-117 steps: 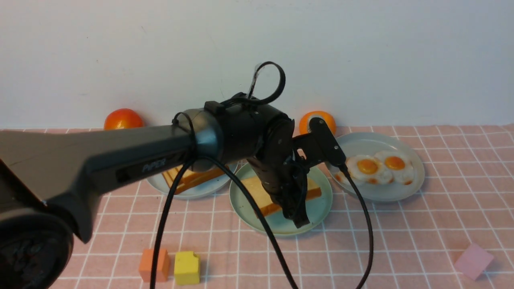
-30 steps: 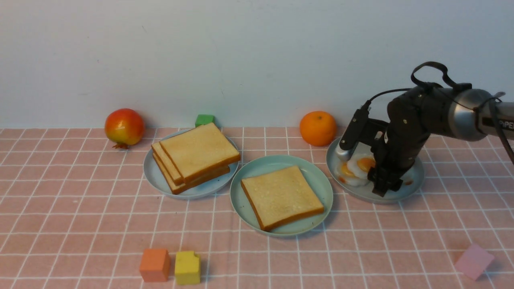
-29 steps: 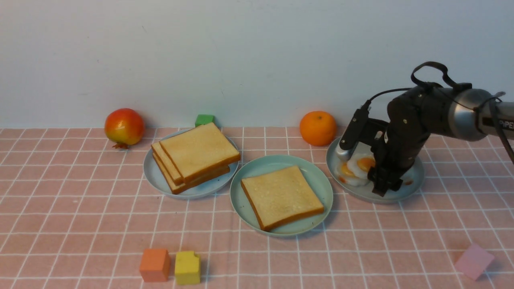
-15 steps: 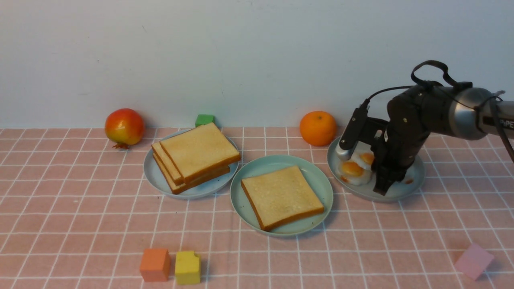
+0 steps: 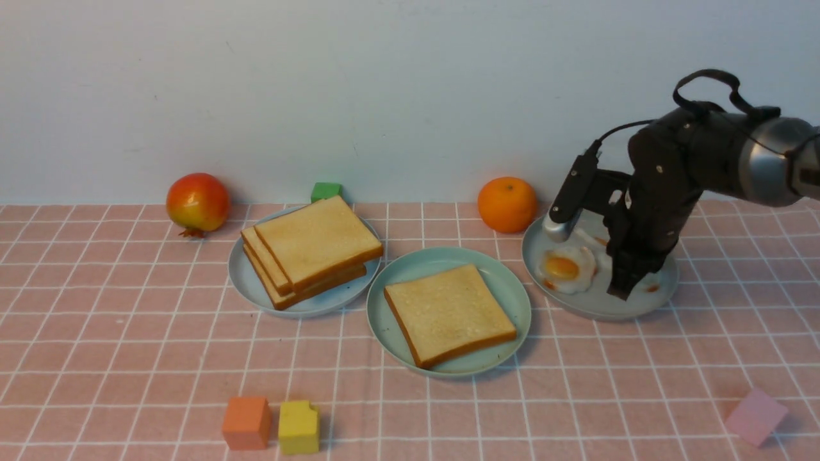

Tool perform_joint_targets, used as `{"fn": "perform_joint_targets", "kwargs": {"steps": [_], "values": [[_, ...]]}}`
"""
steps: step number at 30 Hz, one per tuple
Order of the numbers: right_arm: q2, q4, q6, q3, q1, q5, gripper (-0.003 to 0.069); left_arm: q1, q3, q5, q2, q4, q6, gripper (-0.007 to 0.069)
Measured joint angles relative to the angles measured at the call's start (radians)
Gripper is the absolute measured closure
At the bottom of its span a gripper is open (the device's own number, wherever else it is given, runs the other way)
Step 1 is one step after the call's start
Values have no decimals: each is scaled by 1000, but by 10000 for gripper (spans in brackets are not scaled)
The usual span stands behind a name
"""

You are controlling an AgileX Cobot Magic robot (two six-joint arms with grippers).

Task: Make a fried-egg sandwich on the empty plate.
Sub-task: Use the right arm to place the fried egg on the slice of bread in the middle

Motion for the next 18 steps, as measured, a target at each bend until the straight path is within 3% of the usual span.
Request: {"fn": "perform_joint_targets", "kwargs": {"steps": [5,12,18], "values": [[-120,-4,154,0,73,89,536,0,0,2,0,13,-3,612],[-185,-14,567,7,334,296,537,0,0,43,0,100,-103,612],[-109,-104,750,9,516,283,538,0,0,52,0,124,-112,612]]}}
